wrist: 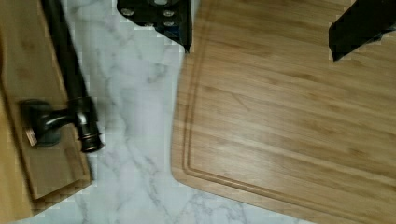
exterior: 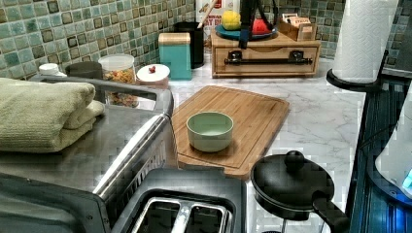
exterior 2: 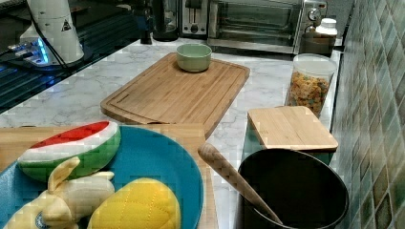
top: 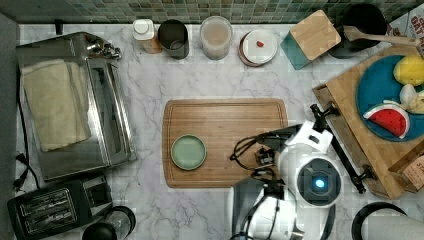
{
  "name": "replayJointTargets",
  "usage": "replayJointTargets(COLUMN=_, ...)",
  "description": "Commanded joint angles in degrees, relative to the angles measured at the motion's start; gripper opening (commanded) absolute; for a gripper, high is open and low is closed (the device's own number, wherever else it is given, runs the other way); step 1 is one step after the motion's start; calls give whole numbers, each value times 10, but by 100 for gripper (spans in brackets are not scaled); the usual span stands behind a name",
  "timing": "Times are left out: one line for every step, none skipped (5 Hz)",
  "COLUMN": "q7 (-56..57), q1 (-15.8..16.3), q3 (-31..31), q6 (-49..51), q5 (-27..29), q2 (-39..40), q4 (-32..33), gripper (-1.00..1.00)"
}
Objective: Open the drawer.
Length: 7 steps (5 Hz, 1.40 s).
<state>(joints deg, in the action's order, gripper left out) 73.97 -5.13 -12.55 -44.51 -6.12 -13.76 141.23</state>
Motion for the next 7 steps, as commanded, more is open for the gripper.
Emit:
replayJointTargets(q7=161, q1=-19, q3=-58, q6=-48, q5=-52, q2=42, q4=-1, gripper=100)
replayJointTargets(q7=216, q1=-29, q3=-64, q6=-81, q5=-61, q2=69, q4=-6, gripper=100)
replayJointTargets(q7=254, q1=-35, q3=-69, q6=-106, q5=-65, q2=95, q4=-16, gripper=100)
replayJointTargets(q7=269, q1=-47, q3=-82, q6=-168, q5=-85, q2=99, q4=-3, gripper=100)
replayJointTargets(q7=267, q1=-57, q3=-85, q6=-198, q5=-104, q2=120, q4=-20, gripper=100)
replayJointTargets(q7=309, q1=-57, q3=-98, q6=-205, q5=-73, q2=135, q4=-38, gripper=100)
replayJointTargets(q7=345, q1=-59, q3=-100, q6=-203, q5=-47, q2=170, q4=-63, gripper=100)
